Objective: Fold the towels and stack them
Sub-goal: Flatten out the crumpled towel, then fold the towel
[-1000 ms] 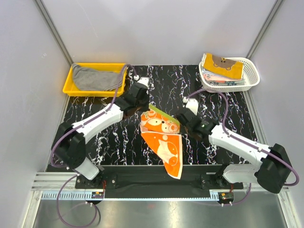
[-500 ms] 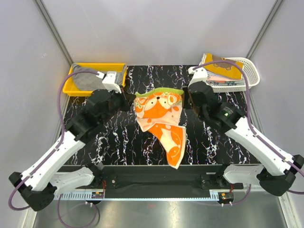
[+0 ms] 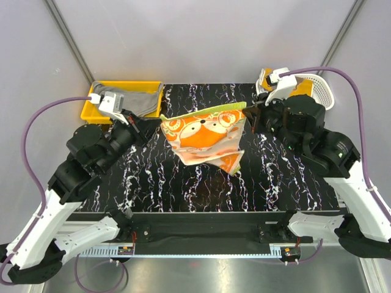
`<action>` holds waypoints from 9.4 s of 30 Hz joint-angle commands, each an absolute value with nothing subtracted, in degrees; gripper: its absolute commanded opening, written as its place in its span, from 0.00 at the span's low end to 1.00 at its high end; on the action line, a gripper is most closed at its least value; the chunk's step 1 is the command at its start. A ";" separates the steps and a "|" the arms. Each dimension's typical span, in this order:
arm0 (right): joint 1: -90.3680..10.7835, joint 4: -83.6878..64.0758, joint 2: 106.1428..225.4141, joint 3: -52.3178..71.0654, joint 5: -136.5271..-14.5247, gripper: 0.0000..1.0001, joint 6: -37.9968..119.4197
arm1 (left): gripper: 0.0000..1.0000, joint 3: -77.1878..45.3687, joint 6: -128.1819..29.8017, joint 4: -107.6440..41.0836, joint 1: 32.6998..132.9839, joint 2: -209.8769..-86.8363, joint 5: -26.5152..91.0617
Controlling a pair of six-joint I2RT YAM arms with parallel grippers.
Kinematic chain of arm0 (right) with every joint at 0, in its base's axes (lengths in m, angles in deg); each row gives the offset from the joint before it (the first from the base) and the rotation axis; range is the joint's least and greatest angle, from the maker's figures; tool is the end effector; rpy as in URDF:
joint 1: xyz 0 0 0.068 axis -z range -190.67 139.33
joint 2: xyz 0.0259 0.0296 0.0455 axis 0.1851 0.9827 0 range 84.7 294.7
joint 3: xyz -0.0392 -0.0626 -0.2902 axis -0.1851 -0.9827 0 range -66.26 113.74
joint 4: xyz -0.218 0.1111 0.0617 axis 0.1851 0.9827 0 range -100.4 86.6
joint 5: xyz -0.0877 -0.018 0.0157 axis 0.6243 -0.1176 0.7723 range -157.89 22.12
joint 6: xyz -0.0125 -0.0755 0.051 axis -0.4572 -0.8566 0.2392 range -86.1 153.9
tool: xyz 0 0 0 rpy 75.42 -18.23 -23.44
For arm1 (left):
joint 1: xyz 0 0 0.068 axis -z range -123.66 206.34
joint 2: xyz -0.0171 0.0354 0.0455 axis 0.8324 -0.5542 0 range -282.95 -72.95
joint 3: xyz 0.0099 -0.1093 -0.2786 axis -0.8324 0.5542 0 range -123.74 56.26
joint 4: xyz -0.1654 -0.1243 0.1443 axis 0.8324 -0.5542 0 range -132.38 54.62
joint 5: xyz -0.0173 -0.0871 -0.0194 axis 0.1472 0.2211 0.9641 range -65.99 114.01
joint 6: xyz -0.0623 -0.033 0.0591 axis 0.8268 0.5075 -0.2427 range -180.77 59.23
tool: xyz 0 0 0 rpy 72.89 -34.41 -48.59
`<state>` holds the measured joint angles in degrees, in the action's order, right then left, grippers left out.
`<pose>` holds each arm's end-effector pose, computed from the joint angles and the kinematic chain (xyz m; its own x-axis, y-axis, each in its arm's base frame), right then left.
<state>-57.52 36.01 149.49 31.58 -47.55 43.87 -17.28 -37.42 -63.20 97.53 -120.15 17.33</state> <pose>0.1629 0.1318 0.5209 -0.2341 -0.0122 -0.9721 -0.4186 0.9037 0.0894 0.1283 -0.0996 0.4814 -0.2423 -0.3110 -0.9190 0.5123 0.7633 -0.3934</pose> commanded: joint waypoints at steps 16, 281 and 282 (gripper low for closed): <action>-57.60 42.42 153.86 47.81 -49.70 0.00 41.38 | 0.00 -28.63 -35.19 -65.70 97.83 -120.93 17.25; -32.90 3.13 205.11 16.01 -71.05 0.28 44.97 | 0.47 -24.60 -32.47 -48.83 73.83 -190.72 21.64; -32.90 3.31 205.11 16.18 -70.79 0.28 45.06 | 0.47 -24.95 -32.47 -48.92 73.83 -190.90 21.64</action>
